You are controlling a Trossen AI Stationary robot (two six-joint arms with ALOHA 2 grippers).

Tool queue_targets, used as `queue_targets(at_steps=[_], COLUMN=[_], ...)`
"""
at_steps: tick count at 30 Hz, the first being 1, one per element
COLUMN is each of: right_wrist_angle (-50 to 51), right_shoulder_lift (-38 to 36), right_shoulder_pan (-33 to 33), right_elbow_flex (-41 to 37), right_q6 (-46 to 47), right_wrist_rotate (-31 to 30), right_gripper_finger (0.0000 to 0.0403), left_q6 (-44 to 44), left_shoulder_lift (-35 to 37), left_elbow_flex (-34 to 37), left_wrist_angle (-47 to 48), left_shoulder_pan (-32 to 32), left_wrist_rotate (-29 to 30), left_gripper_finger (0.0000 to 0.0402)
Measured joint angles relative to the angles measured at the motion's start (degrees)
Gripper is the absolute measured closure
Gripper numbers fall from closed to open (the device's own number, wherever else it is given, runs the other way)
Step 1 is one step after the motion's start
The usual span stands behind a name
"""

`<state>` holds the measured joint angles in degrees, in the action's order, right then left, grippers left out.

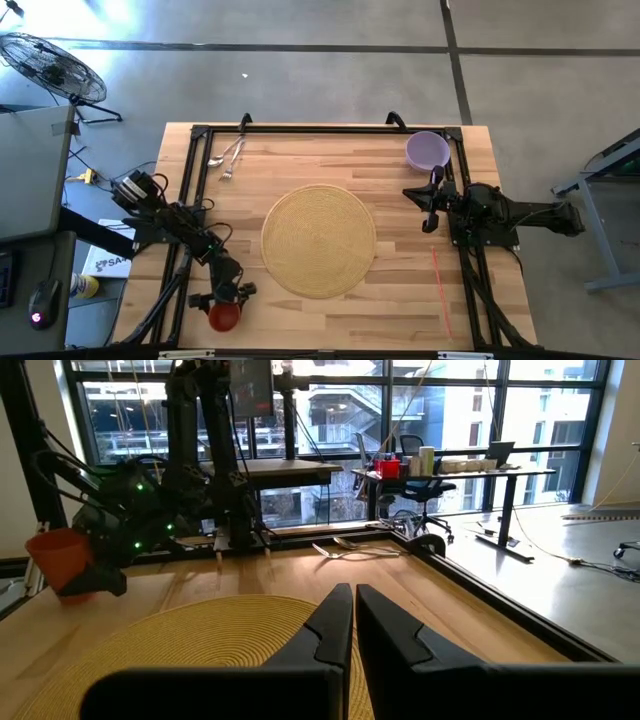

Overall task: Pick & Place Utensil
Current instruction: Put the orange cup on the upper right of the placemat

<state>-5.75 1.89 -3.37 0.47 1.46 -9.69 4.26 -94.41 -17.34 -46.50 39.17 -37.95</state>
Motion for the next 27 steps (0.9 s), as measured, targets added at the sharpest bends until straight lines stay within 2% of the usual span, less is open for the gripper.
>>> queue_targets(at_steps=[9,15,27], right_wrist_angle=[0.01,0.01,0.01], right_shoulder_lift=[0.01,0.0,0.0], right_shoulder_pan=[-0.01,-0.01,-0.01], right_elbow_flex=[0.0,0.0,0.0], right_q6=[0.01,-0.01,0.0], right_wrist_rotate=[0.0,-0.02,-0.01], right_gripper_finger=[0.0391,0.0391,0.0391], left_q6=[-0.1,1.78,-0.61], left_shoulder_lift=[-0.01,-0.04,-0.13], left_elbow_flex=[0.02,0.04,0.09], left_wrist_angle=[-1.71,-1.6,-2.89], left_shoulder_pan=[-0.16,-0.16,-0.19], left_wrist_rotate=[6.74,7.12,8.11], left_gripper_finger=[0.0106,0.0107,0.0098])
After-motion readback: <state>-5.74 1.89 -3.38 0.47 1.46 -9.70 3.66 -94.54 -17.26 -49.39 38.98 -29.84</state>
